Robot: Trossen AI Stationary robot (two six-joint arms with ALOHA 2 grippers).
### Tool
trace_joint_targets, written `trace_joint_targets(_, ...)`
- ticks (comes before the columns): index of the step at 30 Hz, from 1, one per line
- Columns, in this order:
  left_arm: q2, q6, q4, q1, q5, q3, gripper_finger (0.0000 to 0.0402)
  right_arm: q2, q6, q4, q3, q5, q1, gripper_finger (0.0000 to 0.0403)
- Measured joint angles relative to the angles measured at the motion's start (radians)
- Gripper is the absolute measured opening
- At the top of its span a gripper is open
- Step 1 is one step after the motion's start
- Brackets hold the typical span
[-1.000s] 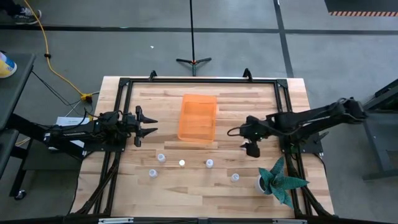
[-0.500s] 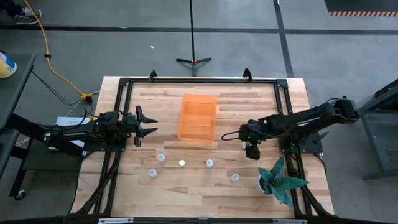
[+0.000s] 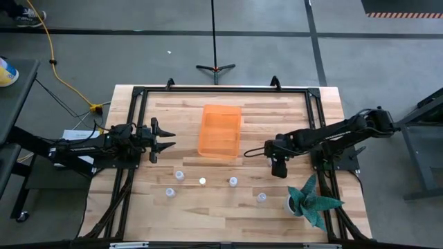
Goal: Pick and place pill bottles into a basket
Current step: Put the transparent medicine bottle into the yellow bin
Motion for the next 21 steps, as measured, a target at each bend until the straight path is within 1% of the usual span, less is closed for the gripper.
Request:
trace_joint_targets(5,0.0,0.0,0.0,0.0,0.0,0.0,0.0193,-0.001,-0.001,0.011,0.001,-0.004,0.0,0.014)
trace_joint_targets(7,0.0,0.0,0.0,0.0,0.0,0.0,0.0193,0.0,-0.002,0.012,0.014,-0.005,0.0,0.0127)
trace_joint_targets(10,0.0,0.0,0.0,0.0,0.0,0.0,0.0193,0.0,-0.022,0.012,0.065,-0.003,0.0,0.0127)
trace_joint_targets(12,0.0,0.0,0.0,0.0,0.0,0.0,0.0193,0.0,-0.071,0.011,0.118,0.008,0.0,0.0127)
trace_joint_targets(16,0.0,0.0,0.0,0.0,0.0,0.0,0.0193,0.0,-0.211,0.048,0.241,0.119,-0.012,0.0147)
trace_joint_targets(18,0.0,0.0,0.0,0.0,0.0,0.0,0.0193,0.002,-0.291,0.091,0.295,0.135,-0.039,0.0148)
trace_joint_targets(21,0.0,0.0,0.0,0.0,0.0,0.0,0.0193,0.036,-0.402,0.164,0.371,0.127,-0.088,0.0136)
